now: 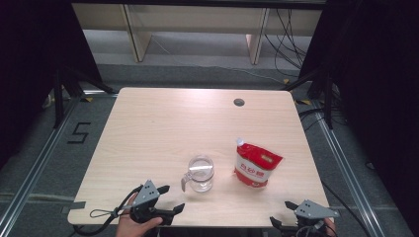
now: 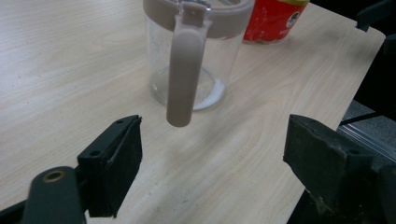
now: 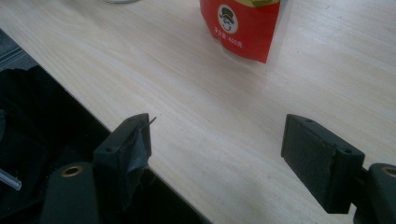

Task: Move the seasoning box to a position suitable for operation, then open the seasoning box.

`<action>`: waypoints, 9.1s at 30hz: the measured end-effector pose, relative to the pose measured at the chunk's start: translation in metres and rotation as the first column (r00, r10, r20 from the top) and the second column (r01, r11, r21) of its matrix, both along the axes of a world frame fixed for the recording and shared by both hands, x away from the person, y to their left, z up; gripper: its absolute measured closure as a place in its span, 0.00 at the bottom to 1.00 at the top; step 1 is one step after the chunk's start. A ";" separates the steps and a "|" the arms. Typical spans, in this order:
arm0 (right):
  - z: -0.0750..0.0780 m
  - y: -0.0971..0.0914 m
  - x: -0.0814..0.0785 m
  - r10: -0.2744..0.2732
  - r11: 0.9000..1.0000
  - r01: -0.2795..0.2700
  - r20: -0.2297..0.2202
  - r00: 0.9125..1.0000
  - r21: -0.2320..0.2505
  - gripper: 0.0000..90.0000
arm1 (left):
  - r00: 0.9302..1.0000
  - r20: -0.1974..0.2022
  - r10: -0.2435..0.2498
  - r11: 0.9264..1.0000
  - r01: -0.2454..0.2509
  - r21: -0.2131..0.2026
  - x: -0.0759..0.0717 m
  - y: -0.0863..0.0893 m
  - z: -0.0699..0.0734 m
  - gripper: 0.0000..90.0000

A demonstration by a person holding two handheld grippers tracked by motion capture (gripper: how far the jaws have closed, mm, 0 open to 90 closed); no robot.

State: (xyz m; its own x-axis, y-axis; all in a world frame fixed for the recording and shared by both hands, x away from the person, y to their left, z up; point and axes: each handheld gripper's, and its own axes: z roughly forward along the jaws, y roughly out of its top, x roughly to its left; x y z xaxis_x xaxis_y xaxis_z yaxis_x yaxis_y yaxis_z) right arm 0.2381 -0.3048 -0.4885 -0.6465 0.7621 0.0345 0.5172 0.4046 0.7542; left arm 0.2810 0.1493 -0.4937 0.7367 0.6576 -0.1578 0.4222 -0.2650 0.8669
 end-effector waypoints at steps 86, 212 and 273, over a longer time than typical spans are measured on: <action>-0.002 0.012 0.002 0.060 0.998 -0.060 -0.002 0.998 0.019 0.28 | 0.947 0.102 -0.304 0.951 0.295 0.089 0.037 -0.011 0.004 0.81; 0.027 0.112 0.056 0.267 0.952 -0.293 0.224 0.937 0.091 0.96 | 0.981 0.186 -0.063 0.996 0.073 -0.047 0.005 -0.032 0.036 0.97; 0.051 0.153 0.054 0.341 0.913 -0.392 0.308 0.888 0.118 0.97 | 0.996 0.085 0.019 0.999 -0.022 0.035 -0.013 0.006 0.014 0.23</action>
State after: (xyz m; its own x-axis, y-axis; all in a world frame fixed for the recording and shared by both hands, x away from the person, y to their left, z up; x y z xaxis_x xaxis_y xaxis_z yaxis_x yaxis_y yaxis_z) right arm 0.2916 -0.1516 -0.4373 -0.8810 0.4670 -0.0764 0.1196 0.3760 0.9189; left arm 0.2679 0.1551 -0.4795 0.7327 0.6768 -0.0715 0.3536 -0.2889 0.8897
